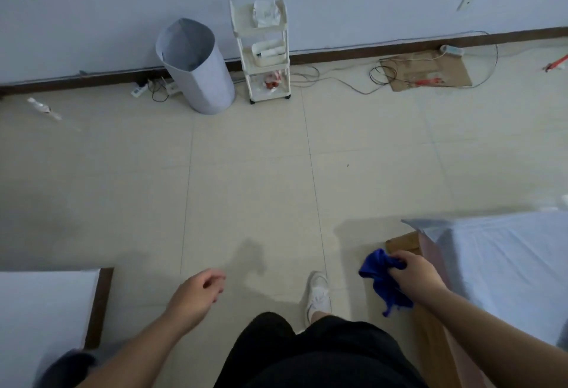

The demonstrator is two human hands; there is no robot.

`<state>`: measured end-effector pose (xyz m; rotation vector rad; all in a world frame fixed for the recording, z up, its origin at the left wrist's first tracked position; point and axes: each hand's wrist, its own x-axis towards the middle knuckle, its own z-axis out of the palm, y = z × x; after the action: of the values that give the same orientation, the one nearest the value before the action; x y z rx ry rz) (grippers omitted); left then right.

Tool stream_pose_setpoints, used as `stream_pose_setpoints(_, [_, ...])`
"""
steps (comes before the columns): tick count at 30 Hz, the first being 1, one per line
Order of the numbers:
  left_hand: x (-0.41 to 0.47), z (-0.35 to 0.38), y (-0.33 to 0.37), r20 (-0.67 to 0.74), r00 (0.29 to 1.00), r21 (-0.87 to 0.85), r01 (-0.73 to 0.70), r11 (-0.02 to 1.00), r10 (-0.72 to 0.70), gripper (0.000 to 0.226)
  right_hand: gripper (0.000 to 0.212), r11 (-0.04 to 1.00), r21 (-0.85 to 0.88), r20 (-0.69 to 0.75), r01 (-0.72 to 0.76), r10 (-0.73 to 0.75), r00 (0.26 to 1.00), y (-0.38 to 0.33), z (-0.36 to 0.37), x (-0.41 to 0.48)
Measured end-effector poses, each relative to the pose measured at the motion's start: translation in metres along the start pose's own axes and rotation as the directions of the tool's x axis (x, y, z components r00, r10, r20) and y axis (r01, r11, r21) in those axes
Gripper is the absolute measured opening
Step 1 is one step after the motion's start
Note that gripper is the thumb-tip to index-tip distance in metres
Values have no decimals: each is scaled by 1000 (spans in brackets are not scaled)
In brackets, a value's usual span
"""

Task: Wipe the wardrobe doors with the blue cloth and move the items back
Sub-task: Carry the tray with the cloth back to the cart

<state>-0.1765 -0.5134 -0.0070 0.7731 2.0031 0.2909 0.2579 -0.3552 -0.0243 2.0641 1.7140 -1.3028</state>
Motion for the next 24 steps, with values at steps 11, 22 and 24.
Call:
stream_pose_setpoints(11, [113, -62, 39, -32, 984, -185, 167, 968, -176, 13, 18, 988, 40, -91, 153, -148, 985, -235, -119, 168])
stream_pose_setpoints(22, [312, -214, 206, -1, 1000, -124, 0, 992, 0, 15, 10, 996, -54, -56, -69, 66, 996, -299, -144, 249])
stream_pose_setpoints(24, [345, -239, 244, -7, 999, -104, -43, 994, 43, 15, 11, 989, -56, -27, -134, 133, 991, -301, -149, 263])
